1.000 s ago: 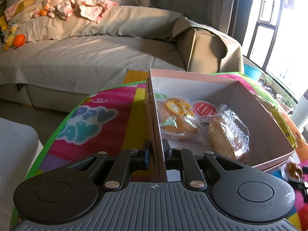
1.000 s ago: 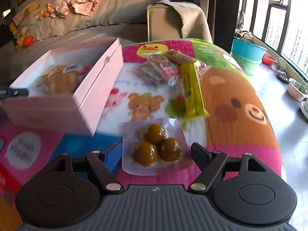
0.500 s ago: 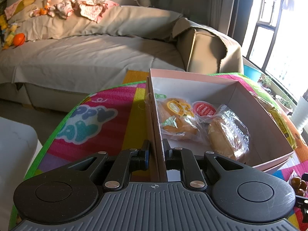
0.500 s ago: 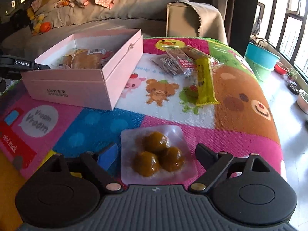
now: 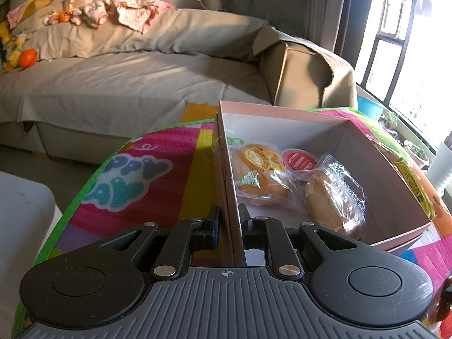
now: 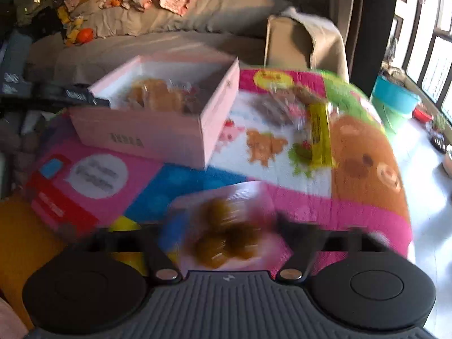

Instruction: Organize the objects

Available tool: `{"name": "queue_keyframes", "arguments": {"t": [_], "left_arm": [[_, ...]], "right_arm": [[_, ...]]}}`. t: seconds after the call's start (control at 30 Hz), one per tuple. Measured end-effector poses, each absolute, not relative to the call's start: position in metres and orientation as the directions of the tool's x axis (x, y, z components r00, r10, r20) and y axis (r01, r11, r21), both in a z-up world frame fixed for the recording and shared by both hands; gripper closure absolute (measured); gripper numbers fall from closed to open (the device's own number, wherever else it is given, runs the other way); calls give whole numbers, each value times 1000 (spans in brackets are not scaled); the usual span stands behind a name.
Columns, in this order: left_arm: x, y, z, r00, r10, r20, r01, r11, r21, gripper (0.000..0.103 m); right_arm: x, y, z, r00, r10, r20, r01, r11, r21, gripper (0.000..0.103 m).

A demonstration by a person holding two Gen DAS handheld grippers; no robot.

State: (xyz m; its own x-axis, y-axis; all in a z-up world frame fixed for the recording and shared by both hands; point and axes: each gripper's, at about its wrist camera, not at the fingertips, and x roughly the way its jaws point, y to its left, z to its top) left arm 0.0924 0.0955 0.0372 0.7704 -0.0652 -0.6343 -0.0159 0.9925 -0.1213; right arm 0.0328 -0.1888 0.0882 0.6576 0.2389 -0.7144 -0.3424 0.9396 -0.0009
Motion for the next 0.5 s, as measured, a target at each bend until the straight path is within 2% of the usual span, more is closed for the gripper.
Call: {"name": "queue_keyframes", "arguments": {"t": [0.07, 0.23, 0.27, 0.3, 0.37, 0.5], "left_arm": [[92, 96, 37, 770, -65, -634, -16, 992, -122, 88], [91, 97, 37, 771, -70, -633, -12, 992, -125, 87], [91, 98, 37, 771, -72, -632, -11, 992, -127, 87], [90, 98, 37, 772, -73, -631, -11, 992, -129, 87], [90, 98, 37, 772, -73, -632, -11, 992, -128, 87], [90, 99, 36, 771, -72, -632, -11, 992, -127, 87]], "right_arm": [[35, -189, 108, 685, 273, -675, -346, 938, 27, 60], [40, -180, 124, 730, 249, -637, -363, 930, -52, 59], [40, -179, 121, 724, 244, -645, -364, 930, -58, 55], [40, -179, 116, 712, 240, -660, -369, 927, -62, 37], [35, -176, 106, 705, 239, -668, -382, 921, -73, 9], [34, -170, 76, 642, 233, -731, -405, 912, -64, 7]]}}
